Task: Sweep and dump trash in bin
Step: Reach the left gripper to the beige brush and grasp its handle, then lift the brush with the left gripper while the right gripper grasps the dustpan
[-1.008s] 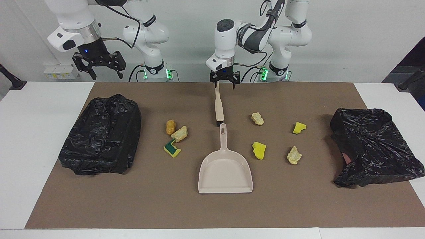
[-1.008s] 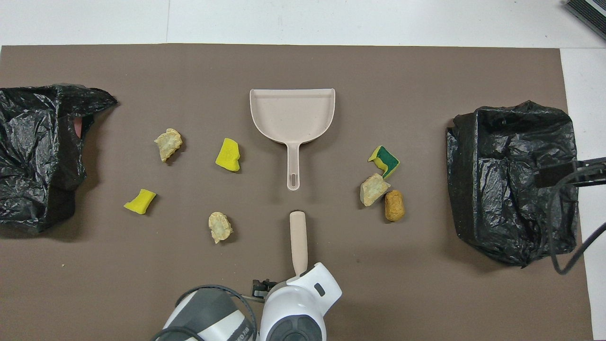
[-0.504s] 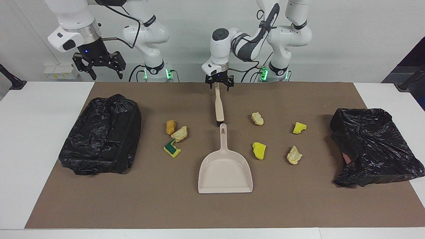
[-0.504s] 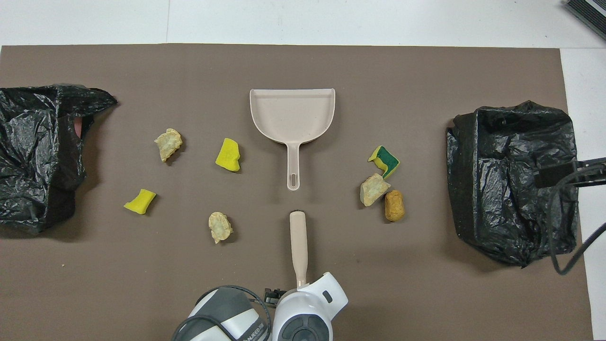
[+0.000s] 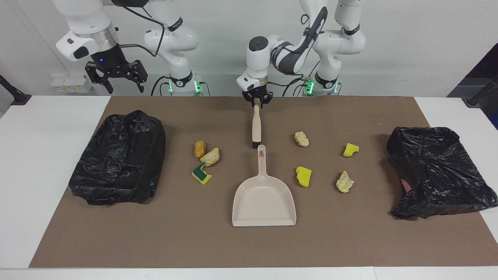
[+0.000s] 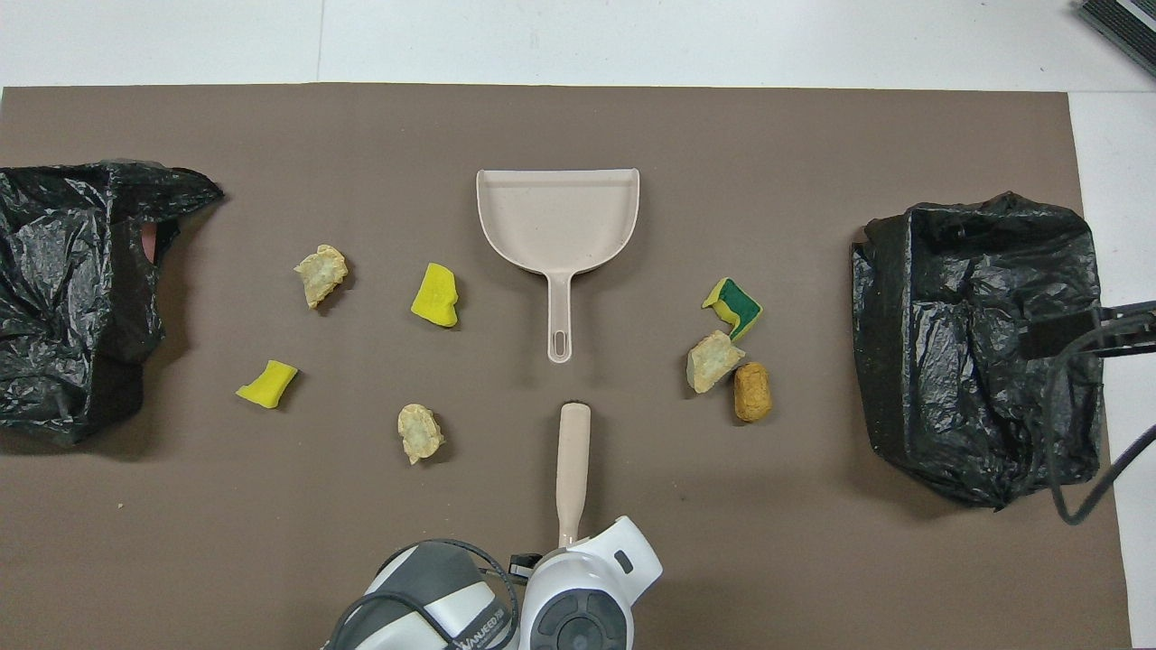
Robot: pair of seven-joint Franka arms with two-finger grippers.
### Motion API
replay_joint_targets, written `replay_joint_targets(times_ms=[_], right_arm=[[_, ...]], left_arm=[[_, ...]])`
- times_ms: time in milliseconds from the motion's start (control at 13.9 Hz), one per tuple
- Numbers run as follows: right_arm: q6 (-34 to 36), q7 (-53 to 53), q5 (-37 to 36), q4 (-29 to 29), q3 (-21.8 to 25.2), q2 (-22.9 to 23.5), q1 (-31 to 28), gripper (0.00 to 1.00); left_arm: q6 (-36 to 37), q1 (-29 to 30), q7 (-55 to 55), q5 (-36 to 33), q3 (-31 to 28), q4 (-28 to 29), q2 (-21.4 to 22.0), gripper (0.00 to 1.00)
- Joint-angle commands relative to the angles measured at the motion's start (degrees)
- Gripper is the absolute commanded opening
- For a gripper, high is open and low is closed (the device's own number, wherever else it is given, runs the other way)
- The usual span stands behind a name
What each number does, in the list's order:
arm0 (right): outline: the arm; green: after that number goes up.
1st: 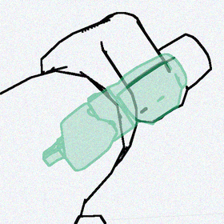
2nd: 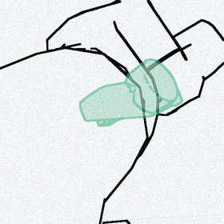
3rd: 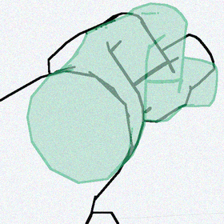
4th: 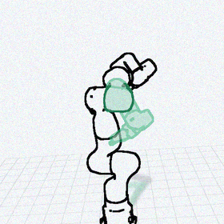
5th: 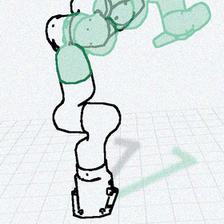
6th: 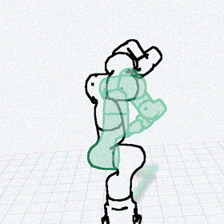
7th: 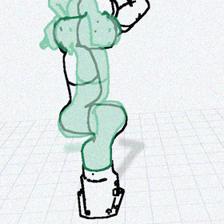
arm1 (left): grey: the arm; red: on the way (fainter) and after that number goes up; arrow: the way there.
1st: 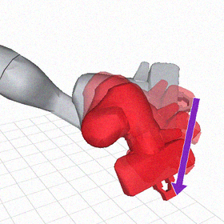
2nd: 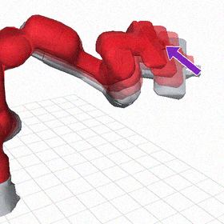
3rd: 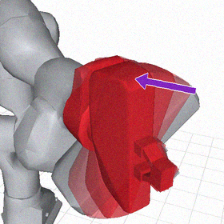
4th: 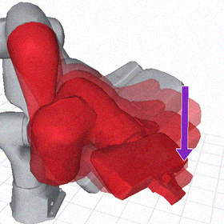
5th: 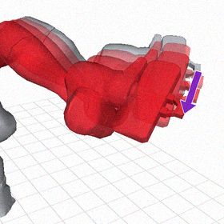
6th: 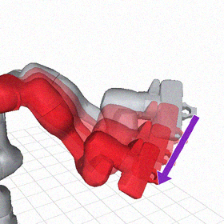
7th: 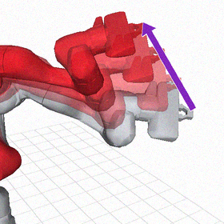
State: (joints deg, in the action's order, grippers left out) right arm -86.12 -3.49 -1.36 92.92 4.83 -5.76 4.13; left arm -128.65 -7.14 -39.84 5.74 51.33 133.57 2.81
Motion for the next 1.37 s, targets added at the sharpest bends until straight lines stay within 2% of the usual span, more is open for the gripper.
replay_joint_targets(times_ms=[0, 144, 360, 432, 576, 720, 864, 1152, 1296], right_arm=[[1.0, -1.0, 0.1, 0.5, 0.2, -0.8, -0.1, 1.0], [1.0, -1.0, 0.2, 0.5, 0.2, -0.8, -0.1, 1.0], [0.2, -1.6, 0.0, 0.0, 0.2, -0.3, 0.0, 1.0], [1.0, -1.6, -0.1, 0.1, 0.3, -0.7, 0.1, 1.0], [0.3, -2.5, 0.7, 0.9, 0.6, -1.0, 0.5, 1.0], [-1.4, -1.6, 1.1, 2.7, -0.6, -0.6, 0.5, 1.0], [-6.1, 2.8, 2.4, 4.4, -3.3, 0.7, 0.6, 1.0], [-10.5, 15.4, 2.6, 4.2, -11.2, 5.9, 0.6, 1.0], [-14.6, 21.8, 2.5, 3.8, -15.4, 9.8, 0.8, 1.0]], left_arm=[[0.1, -0.2, 1.3, 0.6, -0.3, 0.0, 0.8, 0.0], [1.6, -0.1, 1.9, 0.6, -1.0, -0.4, 1.8, 0.0], [10.8, -0.2, 5.9, 0.5, -6.7, -2.4, 3.9, 0.0], [12.9, -0.1, 7.7, 0.5, -9.1, -2.4, 5.9, 0.0], [14.2, 0.4, 11.0, 0.5, -11.5, -2.4, 7.5, 0.0], [11.7, 0.5, 11.5, 0.4, -16.7, -2.8, 6.0, 0.0], [5.2, 1.0, 14.9, 0.4, -19.8, -2.8, 3.8, 0.0], [-2.5, 2.1, 19.9, 0.4, -22.1, -3.4, -2.1, 0.0], [-2.1, 2.4, 22.3, 0.4, -25.6, -3.9, -2.5, 0.0]])
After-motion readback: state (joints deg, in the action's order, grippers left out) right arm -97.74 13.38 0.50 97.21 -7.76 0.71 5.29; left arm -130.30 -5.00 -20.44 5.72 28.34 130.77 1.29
